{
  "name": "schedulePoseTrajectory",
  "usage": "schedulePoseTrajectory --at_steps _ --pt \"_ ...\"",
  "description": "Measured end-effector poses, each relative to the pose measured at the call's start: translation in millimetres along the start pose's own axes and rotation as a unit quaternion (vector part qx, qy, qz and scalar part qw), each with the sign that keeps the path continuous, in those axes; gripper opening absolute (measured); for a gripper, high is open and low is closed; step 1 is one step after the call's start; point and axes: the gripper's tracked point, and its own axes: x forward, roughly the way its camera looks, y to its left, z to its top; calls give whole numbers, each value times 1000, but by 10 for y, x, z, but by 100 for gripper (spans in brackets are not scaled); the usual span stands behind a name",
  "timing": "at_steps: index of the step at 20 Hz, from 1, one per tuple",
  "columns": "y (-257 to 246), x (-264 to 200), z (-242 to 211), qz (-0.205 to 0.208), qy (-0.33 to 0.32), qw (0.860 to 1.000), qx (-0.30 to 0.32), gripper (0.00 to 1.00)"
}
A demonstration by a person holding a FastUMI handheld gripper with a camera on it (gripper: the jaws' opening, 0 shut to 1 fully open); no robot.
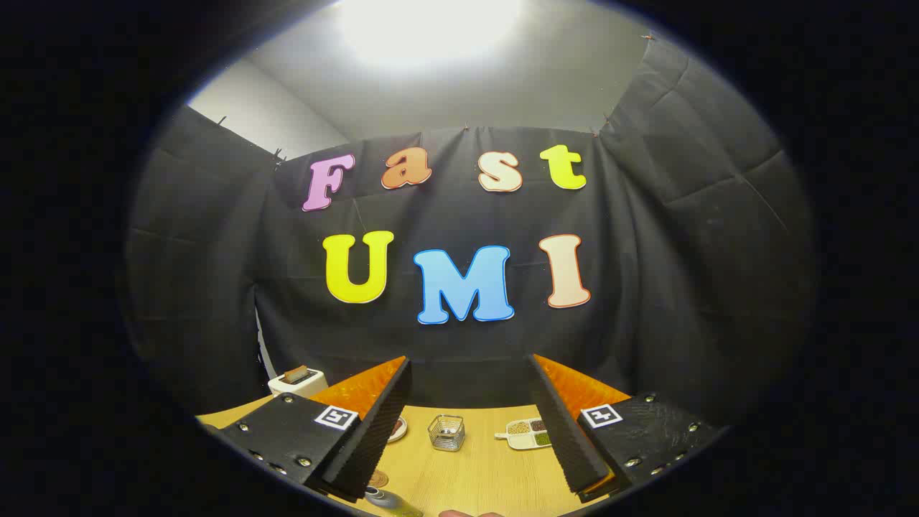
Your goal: Take the bottle from table, then pour the juice into the cup, finally place the bottle on the coaster
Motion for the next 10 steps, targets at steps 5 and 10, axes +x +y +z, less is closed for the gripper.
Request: schedulePoseTrajectory --at_steps 5,10 --pt "11 -11 -44 3 5 1000 -3 97" --pt "83 -7 -89 10 11 1000 -4 97"
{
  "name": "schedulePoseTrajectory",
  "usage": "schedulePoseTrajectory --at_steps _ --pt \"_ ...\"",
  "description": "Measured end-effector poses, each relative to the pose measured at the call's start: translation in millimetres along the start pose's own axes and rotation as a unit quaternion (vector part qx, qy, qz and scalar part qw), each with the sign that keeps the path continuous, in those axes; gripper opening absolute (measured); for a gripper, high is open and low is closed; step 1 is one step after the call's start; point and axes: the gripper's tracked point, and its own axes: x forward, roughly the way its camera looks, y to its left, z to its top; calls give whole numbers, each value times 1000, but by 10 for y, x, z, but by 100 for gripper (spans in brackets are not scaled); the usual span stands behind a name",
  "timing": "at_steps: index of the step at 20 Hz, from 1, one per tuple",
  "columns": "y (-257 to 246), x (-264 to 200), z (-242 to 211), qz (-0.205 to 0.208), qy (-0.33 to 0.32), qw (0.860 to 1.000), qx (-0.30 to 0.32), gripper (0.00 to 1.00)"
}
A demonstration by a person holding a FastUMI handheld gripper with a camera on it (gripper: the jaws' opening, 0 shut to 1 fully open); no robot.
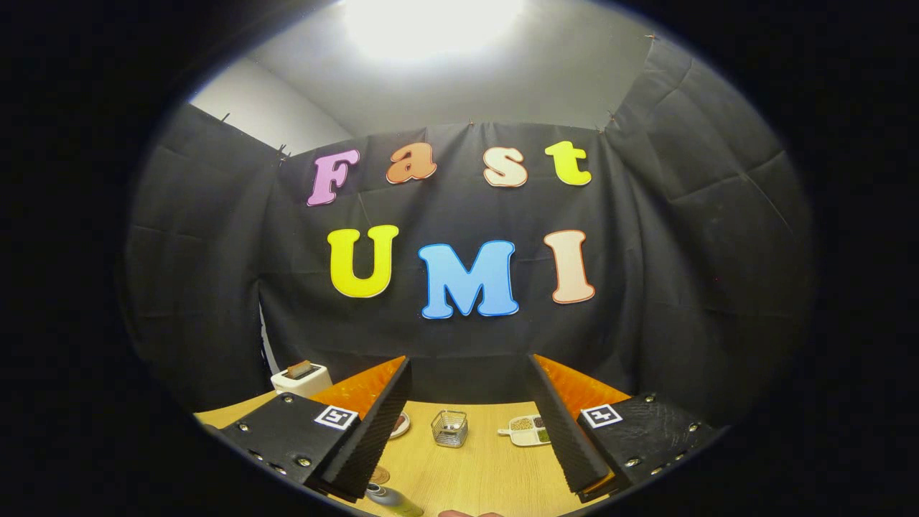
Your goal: Take the bottle from table, then pour the juice into the cup, finally place the bottle on the coaster
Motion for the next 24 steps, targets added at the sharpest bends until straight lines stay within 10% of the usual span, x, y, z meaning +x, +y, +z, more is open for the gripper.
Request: schedulePoseTrajectory --at_steps 10,24 --pt "201 -84 -183 25 -11 1000 -2 97" --pt "867 -463 -1808 76 -6 997 0 98"
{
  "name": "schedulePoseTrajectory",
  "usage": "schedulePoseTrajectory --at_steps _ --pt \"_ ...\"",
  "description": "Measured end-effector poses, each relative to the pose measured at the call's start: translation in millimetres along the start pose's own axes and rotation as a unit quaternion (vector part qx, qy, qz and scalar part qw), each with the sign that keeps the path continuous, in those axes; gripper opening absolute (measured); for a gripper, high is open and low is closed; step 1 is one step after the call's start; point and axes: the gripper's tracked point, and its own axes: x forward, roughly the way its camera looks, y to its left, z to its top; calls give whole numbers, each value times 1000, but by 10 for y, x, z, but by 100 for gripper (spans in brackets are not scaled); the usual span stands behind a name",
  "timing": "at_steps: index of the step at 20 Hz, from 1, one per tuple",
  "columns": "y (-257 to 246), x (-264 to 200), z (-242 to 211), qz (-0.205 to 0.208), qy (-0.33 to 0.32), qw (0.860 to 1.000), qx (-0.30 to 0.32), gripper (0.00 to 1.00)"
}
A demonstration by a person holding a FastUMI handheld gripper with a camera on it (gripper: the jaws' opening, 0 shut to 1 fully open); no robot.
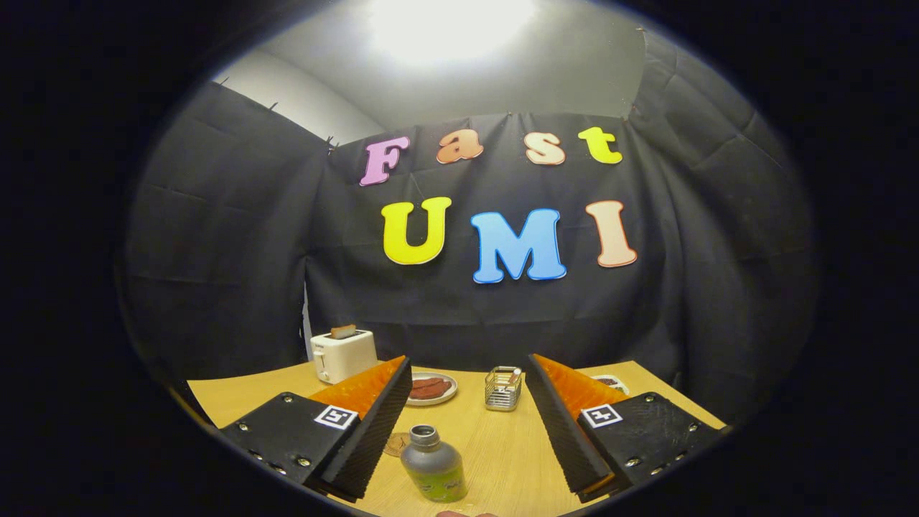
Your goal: Take the bottle from table, then pour the juice into the cup, finally place the bottle on the coaster
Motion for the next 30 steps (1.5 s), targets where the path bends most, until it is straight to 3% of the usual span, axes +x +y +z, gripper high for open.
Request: schedulePoseTrajectory --at_steps 5,12,19,20,25,30 --pt "222 59 -666 6 31 999 12 98" --pt "313 335 -1245 -11 69 997 29 98" --pt "374 568 -1501 -13 80 997 20 98" --pt "385 588 -1510 -8 78 997 14 85" --pt "585 705 -1318 24 65 995 -75 82" --pt "828 911 -1212 53 78 982 -167 82"
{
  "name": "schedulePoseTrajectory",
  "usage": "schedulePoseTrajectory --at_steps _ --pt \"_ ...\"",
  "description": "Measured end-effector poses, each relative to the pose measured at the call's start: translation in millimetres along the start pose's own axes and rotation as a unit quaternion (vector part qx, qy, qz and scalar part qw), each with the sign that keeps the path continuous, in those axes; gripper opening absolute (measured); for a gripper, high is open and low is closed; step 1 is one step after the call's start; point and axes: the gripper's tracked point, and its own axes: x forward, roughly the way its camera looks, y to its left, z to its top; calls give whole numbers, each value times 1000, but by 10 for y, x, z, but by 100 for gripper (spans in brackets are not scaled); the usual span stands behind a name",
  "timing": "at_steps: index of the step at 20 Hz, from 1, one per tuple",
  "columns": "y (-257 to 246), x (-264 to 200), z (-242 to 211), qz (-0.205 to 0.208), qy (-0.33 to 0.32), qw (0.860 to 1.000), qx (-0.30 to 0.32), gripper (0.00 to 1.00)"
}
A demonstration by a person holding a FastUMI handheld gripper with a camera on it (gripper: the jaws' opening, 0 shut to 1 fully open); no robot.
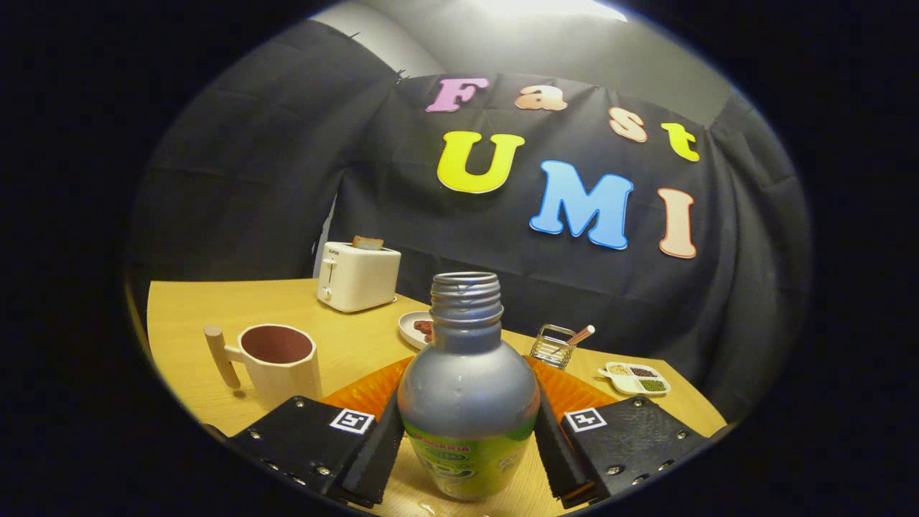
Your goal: Take the bottle from table, then pour the juice into the cup, finally place the bottle on the coaster
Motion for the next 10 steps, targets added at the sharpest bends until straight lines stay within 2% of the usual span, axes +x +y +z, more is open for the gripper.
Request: schedulePoseTrajectory --at_steps 4,10 --pt "73 162 25 6 16 996 -88 82" --pt "298 320 -190 23 59 984 -168 82"
